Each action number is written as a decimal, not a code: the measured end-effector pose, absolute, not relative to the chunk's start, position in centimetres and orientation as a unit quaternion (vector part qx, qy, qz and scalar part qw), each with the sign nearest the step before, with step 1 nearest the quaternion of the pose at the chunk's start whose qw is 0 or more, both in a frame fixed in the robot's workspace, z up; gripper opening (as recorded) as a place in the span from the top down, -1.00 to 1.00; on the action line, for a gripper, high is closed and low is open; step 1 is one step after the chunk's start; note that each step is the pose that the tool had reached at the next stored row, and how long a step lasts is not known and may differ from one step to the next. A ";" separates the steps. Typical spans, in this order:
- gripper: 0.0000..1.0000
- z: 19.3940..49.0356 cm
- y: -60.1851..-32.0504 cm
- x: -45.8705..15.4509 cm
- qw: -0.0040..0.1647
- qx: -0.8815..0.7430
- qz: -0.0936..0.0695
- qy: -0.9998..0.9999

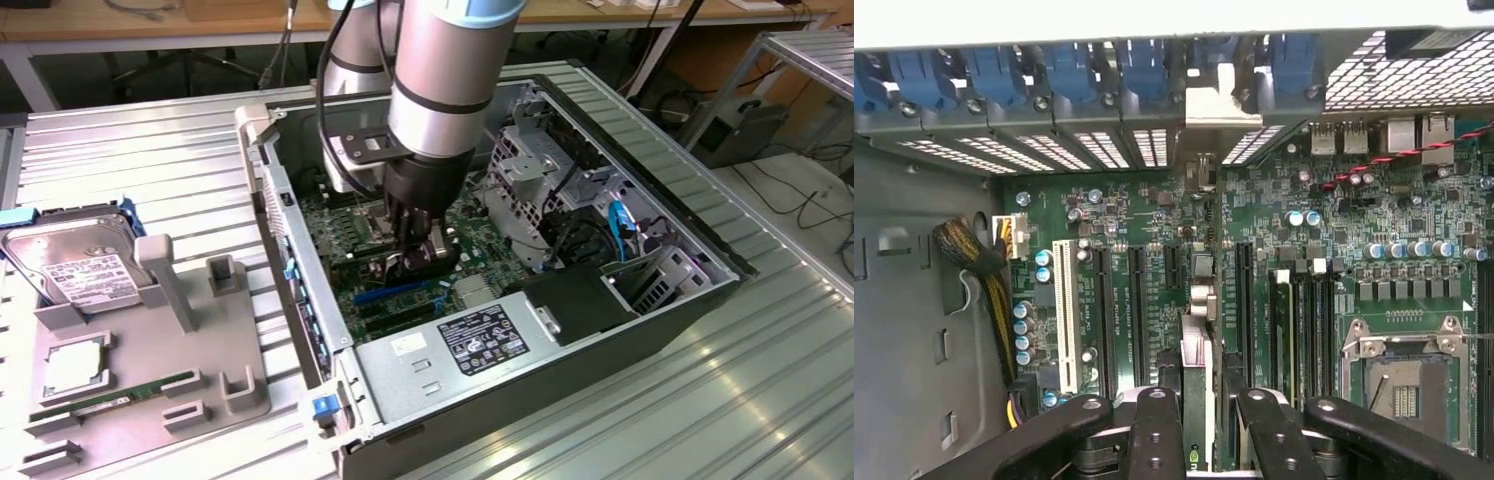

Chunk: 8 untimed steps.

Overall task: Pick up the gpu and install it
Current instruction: 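Insert the gpu into the slot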

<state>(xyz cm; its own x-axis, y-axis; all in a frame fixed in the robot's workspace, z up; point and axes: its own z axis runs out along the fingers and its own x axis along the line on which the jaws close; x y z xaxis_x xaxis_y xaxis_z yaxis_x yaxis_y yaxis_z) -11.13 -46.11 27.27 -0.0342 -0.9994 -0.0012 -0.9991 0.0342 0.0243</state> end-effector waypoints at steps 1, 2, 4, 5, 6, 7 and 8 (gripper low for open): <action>0.47 27.3 -46.1 -11.1 0.008 0.696 -0.009 -0.718; 0.47 27.3 -46.1 -11.2 0.008 0.696 -0.009 -0.718; 0.47 27.2 -46.1 -11.2 0.008 0.698 -0.009 -0.716; 0.47 27.2 -46.1 -11.2 0.008 0.698 -0.009 -0.716; 0.47 27.1 -46.1 -11.3 0.008 0.699 -0.009 -0.715; 0.47 27.1 -46.1 -11.3 0.008 0.700 -0.009 -0.715; 0.47 27.1 -46.0 -11.3 0.008 0.700 -0.009 -0.714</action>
